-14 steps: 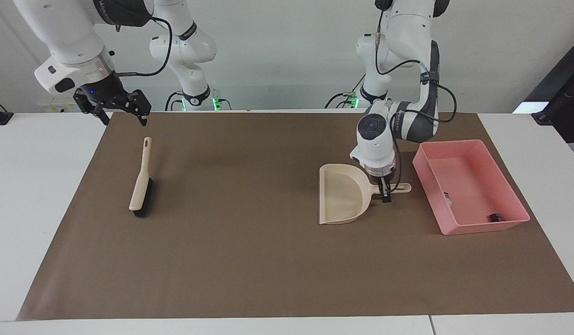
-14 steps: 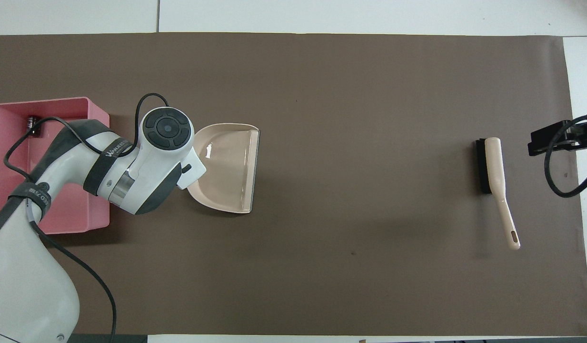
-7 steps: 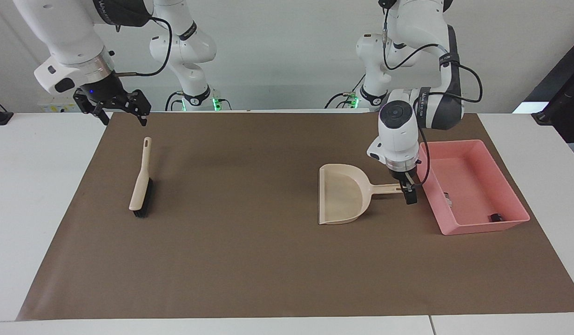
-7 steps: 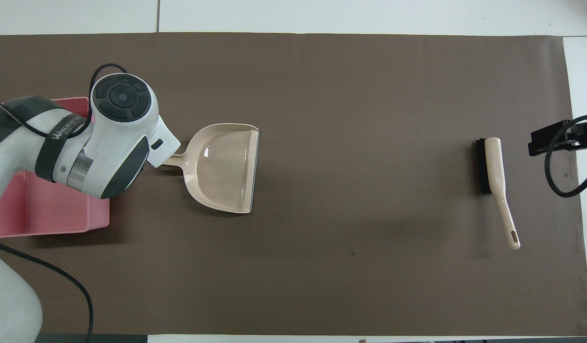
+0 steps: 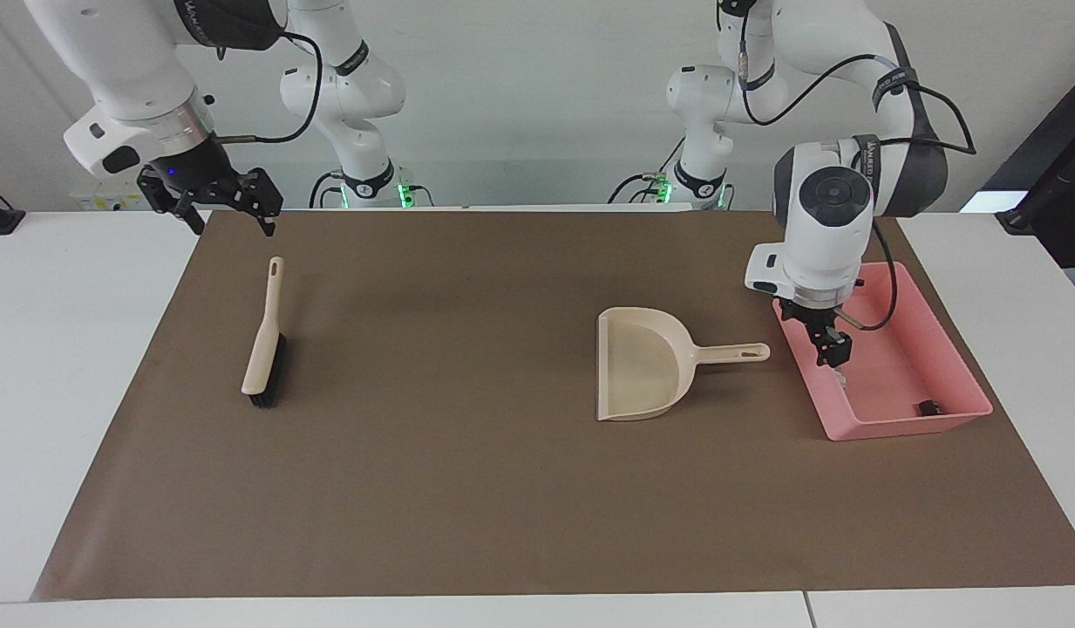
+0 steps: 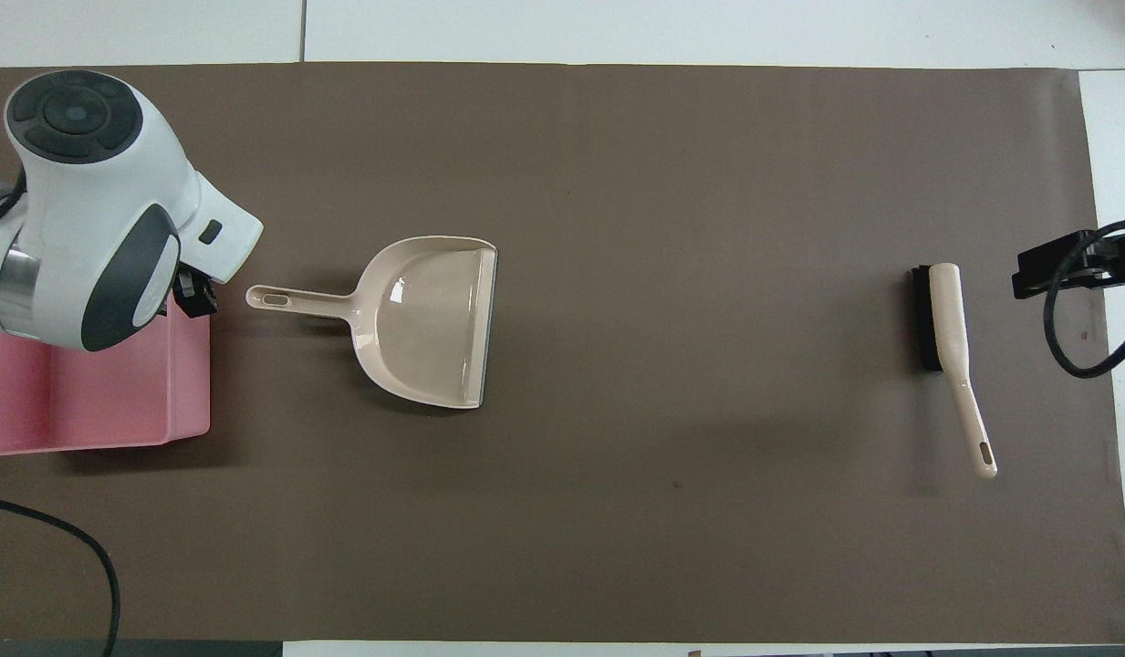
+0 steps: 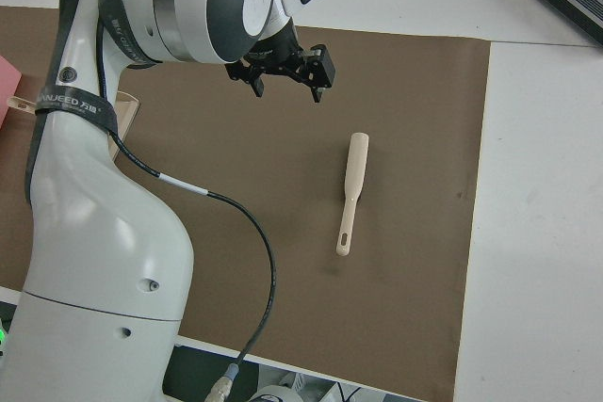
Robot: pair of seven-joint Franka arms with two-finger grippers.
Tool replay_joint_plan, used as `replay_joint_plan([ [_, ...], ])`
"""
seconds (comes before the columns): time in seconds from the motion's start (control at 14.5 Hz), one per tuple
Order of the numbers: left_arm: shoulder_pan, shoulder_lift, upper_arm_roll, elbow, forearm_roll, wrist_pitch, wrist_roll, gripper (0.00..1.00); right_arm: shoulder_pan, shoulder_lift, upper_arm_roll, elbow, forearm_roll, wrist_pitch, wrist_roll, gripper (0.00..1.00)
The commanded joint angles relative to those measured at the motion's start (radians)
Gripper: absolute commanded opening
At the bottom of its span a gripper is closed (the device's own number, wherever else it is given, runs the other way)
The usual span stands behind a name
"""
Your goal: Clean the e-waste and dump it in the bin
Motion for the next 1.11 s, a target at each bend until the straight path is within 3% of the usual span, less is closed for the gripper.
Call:
replay_joint_plan([
  [0.0,0.077,-0.025,-0.007,-0.018,-0.06,-0.056,-0.009,0.99,-0.009,0.001,0.005,0.003,-0.007,0.001,-0.021,1.0],
  [0.28,0.162,-0.057,-0.005,-0.081,-0.183,-0.073,-0.01,0.99,-0.009,0.001,0.005,0.003,-0.007,0.001,-0.021,1.0],
  [0.55,0.185,-0.129,-0.005,-0.147,-0.224,-0.067,-0.044,0.99,-0.008,0.001,0.005,0.003,-0.007,0.001,-0.021,1.0],
  [0.83,0.174,-0.184,-0.007,-0.193,-0.224,-0.082,-0.227,0.99,-0.009,0.001,0.005,0.003,-0.006,0.001,-0.021,1.0],
  [1.04,0.161,-0.203,-0.01,-0.191,-0.224,-0.13,-0.489,0.99,-0.009,0.001,0.005,0.003,-0.007,0.0,-0.021,1.0],
])
